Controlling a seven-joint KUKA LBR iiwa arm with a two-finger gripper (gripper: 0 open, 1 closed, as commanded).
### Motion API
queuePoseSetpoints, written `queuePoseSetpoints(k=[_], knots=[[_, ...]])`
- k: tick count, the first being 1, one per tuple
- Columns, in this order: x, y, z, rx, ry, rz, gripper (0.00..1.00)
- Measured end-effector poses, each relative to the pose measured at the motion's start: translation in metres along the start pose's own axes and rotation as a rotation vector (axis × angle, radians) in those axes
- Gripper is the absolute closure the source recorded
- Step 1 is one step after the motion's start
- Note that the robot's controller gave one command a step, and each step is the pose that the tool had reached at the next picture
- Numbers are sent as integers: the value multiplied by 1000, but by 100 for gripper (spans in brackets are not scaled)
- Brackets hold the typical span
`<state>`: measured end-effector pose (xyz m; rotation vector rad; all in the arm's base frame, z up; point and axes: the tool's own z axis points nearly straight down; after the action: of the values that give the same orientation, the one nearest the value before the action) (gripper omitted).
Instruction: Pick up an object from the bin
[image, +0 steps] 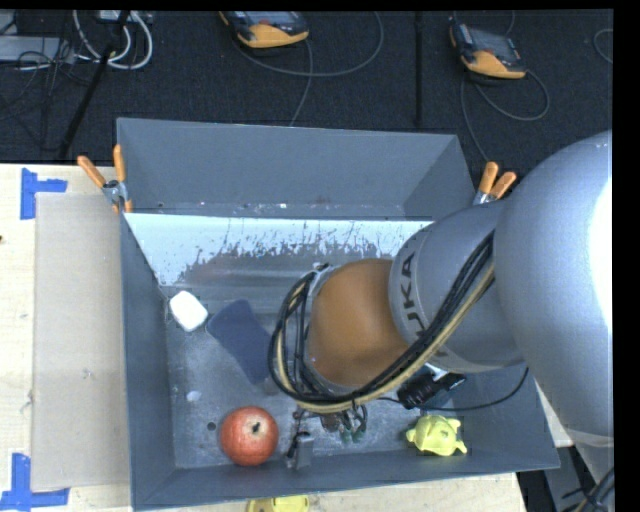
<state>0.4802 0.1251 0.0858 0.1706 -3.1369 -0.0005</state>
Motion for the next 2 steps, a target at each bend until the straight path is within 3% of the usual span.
queuePoseSetpoints(k=[1, 2], knots=[[0, 0, 0, 0, 0, 0, 0], [-2, 18, 3, 3, -4, -81, 0]])
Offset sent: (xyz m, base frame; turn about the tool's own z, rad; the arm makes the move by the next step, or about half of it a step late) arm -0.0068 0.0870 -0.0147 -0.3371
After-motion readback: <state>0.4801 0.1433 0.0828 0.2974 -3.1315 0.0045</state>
